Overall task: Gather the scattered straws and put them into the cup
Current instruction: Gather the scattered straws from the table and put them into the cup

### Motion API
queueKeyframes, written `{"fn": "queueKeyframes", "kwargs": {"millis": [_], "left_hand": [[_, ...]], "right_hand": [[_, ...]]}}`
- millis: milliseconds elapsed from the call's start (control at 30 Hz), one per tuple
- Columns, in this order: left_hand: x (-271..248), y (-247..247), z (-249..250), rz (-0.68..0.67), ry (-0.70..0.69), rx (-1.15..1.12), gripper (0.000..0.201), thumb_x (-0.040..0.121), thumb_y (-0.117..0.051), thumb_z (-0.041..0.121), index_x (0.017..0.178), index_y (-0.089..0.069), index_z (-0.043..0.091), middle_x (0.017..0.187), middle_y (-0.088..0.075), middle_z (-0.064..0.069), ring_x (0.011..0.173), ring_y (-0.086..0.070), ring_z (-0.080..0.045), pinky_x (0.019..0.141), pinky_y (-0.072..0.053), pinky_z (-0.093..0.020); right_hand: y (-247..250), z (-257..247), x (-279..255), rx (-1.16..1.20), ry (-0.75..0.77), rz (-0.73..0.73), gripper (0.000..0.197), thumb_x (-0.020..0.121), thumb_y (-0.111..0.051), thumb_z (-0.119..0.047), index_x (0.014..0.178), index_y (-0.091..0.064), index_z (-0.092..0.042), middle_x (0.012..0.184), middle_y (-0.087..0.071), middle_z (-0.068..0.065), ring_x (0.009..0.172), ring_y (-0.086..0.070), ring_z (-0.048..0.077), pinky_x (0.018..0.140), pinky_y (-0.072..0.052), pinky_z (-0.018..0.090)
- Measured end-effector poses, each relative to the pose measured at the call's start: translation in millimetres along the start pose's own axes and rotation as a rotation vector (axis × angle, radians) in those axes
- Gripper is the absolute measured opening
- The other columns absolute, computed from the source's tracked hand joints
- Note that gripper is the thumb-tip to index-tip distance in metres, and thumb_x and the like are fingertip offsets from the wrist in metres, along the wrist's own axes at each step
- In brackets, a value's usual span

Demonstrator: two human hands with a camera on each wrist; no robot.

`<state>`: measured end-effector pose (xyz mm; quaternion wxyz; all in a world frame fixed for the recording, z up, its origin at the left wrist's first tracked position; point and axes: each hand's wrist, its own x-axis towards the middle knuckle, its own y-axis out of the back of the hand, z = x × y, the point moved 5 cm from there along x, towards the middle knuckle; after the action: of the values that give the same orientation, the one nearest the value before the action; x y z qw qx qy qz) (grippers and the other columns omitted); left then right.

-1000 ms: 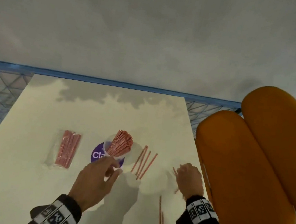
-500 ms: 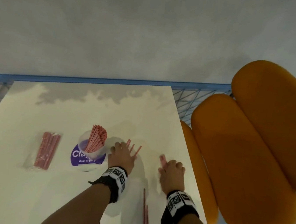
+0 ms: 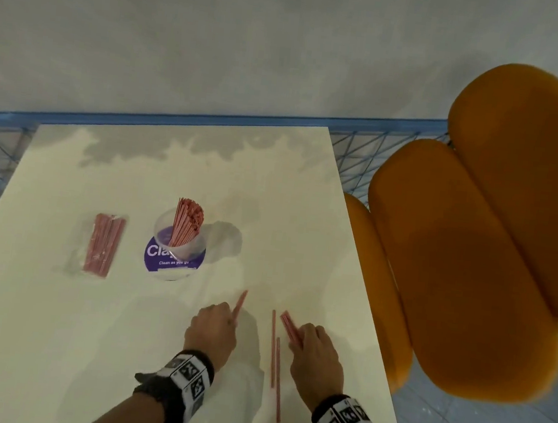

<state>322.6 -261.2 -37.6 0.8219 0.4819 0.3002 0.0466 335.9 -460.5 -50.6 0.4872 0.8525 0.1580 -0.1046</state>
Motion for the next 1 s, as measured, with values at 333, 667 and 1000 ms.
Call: {"fn": "queueKeyframes", "kwargs": {"millis": [333, 667, 1000], "left_hand": [[-34, -37, 9, -0.115, 0.124, -0.402, 0.032, 0.086, -0.058, 0.025, 0.056, -0.063, 0.016, 0.063, -0.068, 0.000, 0.058, -0.063, -0.016, 0.054, -0.046, -0.021], [-30, -59, -2, -0.349, 0.340, -0.743, 0.017, 0.068, -0.069, 0.027, 0.059, -0.072, 0.013, 0.087, -0.077, -0.014, 0.084, -0.073, -0.028, 0.078, -0.061, -0.044], [-24, -69, -4, -0.389, 0.356, -0.896, 0.020, 0.083, -0.065, 0.026, 0.063, -0.062, 0.024, 0.101, -0.073, -0.017, 0.084, -0.064, -0.021, 0.090, -0.057, -0.044]], "right_hand": [[-12, -15, -18, 0.099, -0.218, 0.033, 0.021, 0.094, -0.049, -0.035, 0.092, -0.054, -0.015, 0.093, -0.056, 0.001, 0.084, -0.056, 0.019, 0.072, -0.046, 0.029], [-30, -36, -15, 0.127, -0.340, -0.085, 0.014, 0.084, -0.059, -0.021, 0.087, -0.065, -0.009, 0.087, -0.069, 0.004, 0.075, -0.062, 0.020, 0.066, -0.052, 0.028], [-37, -55, -13, -0.149, -0.241, -0.147, 0.033, 0.097, -0.038, -0.015, 0.125, -0.044, 0.001, 0.128, -0.049, 0.017, 0.119, -0.048, 0.030, 0.101, -0.042, 0.035]]}}
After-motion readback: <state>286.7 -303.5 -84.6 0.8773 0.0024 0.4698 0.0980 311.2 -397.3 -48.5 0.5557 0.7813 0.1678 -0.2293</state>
